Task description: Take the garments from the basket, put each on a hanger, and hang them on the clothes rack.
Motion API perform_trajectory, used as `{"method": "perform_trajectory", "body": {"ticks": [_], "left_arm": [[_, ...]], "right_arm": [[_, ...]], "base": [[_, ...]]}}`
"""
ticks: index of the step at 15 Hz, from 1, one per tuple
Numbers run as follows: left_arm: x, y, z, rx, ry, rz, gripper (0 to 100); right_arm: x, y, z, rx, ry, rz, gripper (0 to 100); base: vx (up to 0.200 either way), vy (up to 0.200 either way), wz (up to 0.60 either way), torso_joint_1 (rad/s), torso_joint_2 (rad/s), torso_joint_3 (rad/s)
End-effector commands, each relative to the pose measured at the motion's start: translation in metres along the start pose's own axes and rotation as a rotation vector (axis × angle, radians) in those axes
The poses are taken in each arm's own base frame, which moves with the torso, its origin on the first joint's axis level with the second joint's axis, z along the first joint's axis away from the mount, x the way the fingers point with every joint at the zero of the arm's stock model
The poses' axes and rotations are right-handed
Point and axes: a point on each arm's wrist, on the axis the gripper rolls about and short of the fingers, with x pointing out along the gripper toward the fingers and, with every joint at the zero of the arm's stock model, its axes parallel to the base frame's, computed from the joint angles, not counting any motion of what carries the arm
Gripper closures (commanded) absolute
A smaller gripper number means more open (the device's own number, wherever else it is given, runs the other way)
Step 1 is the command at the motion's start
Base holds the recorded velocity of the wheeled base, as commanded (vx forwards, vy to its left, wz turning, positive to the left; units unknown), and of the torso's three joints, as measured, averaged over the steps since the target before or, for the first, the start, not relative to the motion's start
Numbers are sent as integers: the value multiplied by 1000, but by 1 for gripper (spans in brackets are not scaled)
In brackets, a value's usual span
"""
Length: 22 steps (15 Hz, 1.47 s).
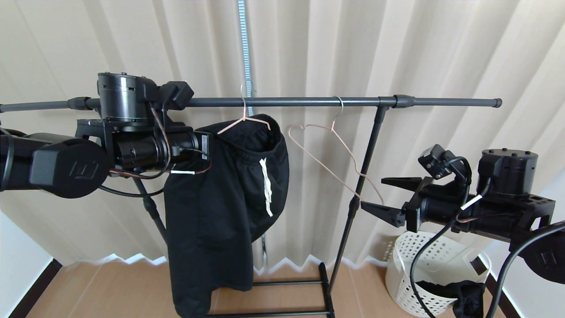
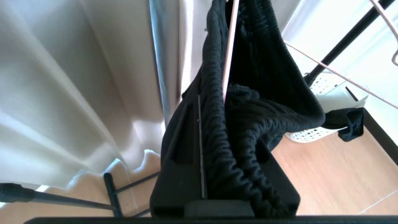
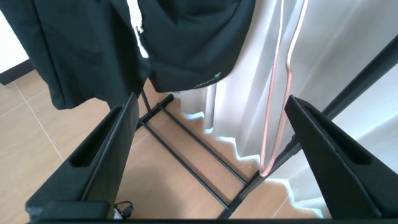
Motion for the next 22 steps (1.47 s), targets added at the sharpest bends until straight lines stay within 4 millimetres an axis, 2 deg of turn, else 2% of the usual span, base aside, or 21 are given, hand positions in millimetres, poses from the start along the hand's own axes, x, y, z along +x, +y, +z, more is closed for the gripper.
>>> {"method": "perform_trajectory", "body": {"ticks": [1, 9, 17, 18, 22], "left_arm": [[6, 1, -3, -2, 12, 3, 100], [16, 2, -14, -6, 50, 9, 100], [16, 2, -19, -23, 67, 10, 100], [16, 2, -21, -21, 75, 9, 0], [8, 1, -25, -18, 88, 9, 0]], "right_arm": [[1, 0, -1, 1, 3, 1, 0], [1, 0, -1, 0, 3, 1, 0], [1, 0, -1, 1, 4, 2, 0], [1, 0, -1, 1, 4, 2, 0], [0, 0, -1, 1, 4, 0, 0]], "base": [[0, 0, 0, 0, 0, 0], [0, 0, 0, 0, 0, 0], [0, 0, 0, 0, 0, 0], [0, 0, 0, 0, 0, 0], [0, 0, 0, 0, 0, 0]]}}
